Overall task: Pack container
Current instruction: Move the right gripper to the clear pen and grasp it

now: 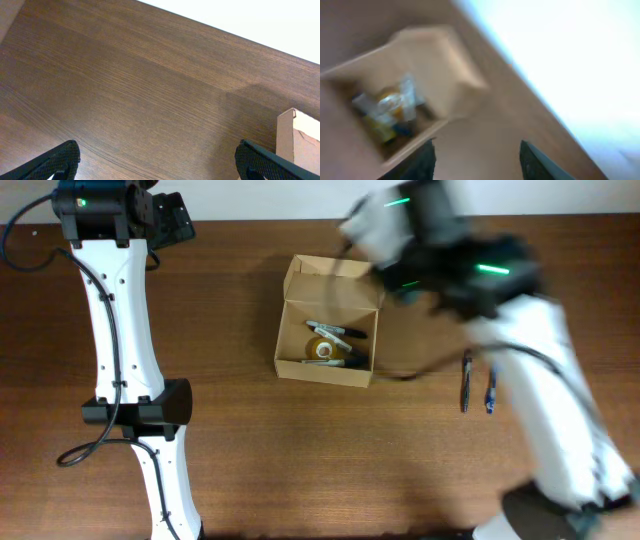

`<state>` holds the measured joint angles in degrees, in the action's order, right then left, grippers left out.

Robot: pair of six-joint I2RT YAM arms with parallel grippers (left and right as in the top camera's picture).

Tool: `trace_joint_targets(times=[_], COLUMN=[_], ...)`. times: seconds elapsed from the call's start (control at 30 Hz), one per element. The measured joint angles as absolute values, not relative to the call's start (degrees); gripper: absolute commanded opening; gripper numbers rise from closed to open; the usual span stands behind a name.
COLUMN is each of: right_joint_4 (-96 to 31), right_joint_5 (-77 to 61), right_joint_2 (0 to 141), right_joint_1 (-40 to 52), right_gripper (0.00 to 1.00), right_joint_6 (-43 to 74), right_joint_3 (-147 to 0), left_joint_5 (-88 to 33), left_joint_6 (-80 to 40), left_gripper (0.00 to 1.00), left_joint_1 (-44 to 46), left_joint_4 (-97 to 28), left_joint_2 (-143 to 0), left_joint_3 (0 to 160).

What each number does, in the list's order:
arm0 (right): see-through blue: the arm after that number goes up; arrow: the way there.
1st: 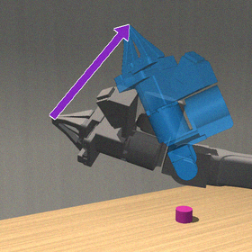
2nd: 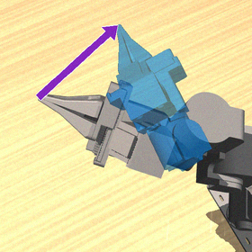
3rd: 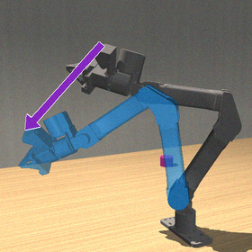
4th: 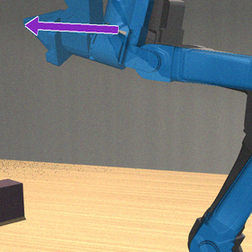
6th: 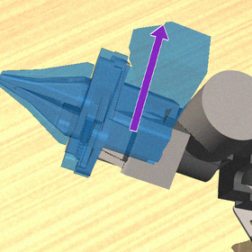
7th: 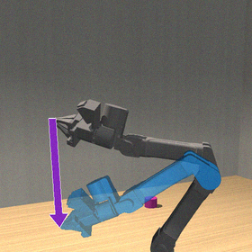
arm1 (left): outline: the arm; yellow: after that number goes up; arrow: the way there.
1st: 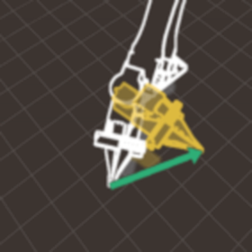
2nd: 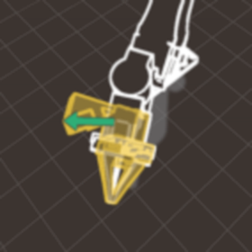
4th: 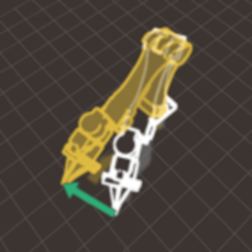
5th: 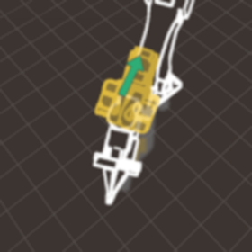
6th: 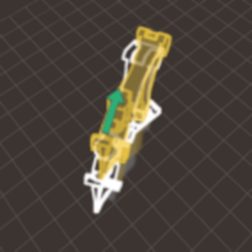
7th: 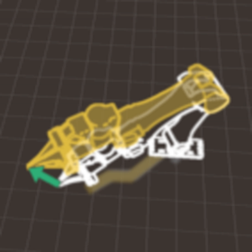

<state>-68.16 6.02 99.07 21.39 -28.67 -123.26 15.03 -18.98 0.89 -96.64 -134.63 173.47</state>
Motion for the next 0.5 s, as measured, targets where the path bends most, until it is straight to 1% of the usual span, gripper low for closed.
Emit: trace_joint_targets(times=[0.1,0.13,0.17,0.23,0.27,0.37,0.5], right_joint_4=[-67.07,-67.90,-70.04,-74.96,-78.39,-83.40,-83.35], right_joint_5=[5.98,5.65,4.78,3.49,2.57,1.15,-0.12], right_joint_2=[94.26,93.80,93.82,95.26,96.82,103.44,112.42], right_joint_1=[10.61,6.74,3.46,-2.42,-5.17,-10.39,-12.14], right_gripper=[0.57,0.52,0.49,0.49,0.46,0.43,0.44], right_joint_6=[-21.19,-18.17,-15.33,-10.26,-8.01,-3.77,-1.50], right_joint_3=[-124.07,-124.22,-124.38,-124.31,-124.22,-122.98,-118.72], left_joint_5=[15.03,15.03,15.03,15.03,15.03,15.03,15.03], left_joint_6=[-19.00,-18.98,-18.98,-18.98,-18.98,-18.98,-18.98], left_gripper=[1.00,1.00,1.00,1.00,1.00,1.00,1.00], left_joint_1=[0.89,0.89,0.89,0.86,0.86,0.89,0.86], left_joint_4=[-96.64,-96.64,-96.64,-96.64,-96.64,-96.64,-96.64], left_joint_2=[-134.63,-134.63,-134.63,-134.63,-134.63,-134.63,-134.63], left_joint_3=[173.47,173.47,173.47,173.47,173.47,173.47,173.47])
